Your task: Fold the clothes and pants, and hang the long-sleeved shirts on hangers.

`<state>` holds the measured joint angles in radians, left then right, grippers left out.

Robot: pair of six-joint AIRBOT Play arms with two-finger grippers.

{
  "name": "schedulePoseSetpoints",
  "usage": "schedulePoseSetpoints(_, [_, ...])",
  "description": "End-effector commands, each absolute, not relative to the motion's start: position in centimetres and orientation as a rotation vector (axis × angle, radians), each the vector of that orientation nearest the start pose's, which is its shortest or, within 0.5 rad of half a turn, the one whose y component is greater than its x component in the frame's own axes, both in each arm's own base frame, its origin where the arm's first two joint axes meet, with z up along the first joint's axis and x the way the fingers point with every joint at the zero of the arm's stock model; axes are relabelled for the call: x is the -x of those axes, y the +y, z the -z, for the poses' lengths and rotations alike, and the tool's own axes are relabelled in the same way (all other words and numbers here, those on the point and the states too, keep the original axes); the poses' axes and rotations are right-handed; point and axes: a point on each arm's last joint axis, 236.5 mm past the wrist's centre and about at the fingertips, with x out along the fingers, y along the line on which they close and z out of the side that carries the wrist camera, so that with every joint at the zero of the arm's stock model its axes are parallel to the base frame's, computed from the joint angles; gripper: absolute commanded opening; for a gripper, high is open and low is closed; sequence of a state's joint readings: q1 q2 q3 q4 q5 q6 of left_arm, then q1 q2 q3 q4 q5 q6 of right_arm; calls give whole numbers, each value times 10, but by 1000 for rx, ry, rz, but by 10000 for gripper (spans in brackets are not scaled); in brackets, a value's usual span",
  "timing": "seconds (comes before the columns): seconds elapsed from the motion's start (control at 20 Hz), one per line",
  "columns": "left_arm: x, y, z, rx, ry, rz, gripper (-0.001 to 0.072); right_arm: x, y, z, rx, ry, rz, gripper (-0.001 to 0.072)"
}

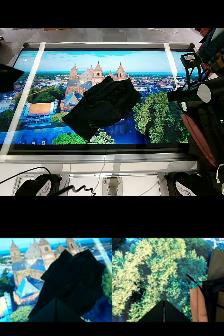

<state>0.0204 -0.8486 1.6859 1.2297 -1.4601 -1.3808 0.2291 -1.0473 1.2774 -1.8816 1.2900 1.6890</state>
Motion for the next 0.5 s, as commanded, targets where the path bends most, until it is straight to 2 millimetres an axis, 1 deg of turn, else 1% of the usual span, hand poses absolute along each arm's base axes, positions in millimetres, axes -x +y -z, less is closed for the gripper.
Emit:
schedulePoseSetpoints(0.0, [-269,-74,-343,-45,585,362,19,-365,14,-138,246,1009,77,23])
schedulePoseSetpoints(0.1, [-273,-74,-327,-36,628,364,19,-365,14,-138,246,1009,77,22])
schedulePoseSetpoints(0.15, [-276,-74,-311,-29,672,364,19,-365,14,-138,246,1009,77,22])
schedulePoseSetpoints(0.2, [-279,-70,-289,-24,727,353,20,-365,14,-138,246,1009,77,23])
schedulePoseSetpoints(0.3, [-285,-64,-232,-2,838,326,19,-365,14,-138,246,1009,77,22])
schedulePoseSetpoints(0.35, [-285,-63,-198,18,894,318,19,-365,14,-138,246,1009,77,23])
schedulePoseSetpoints(0.45, [-273,-64,-125,92,1011,295,19,-365,14,-138,246,1009,77,23])
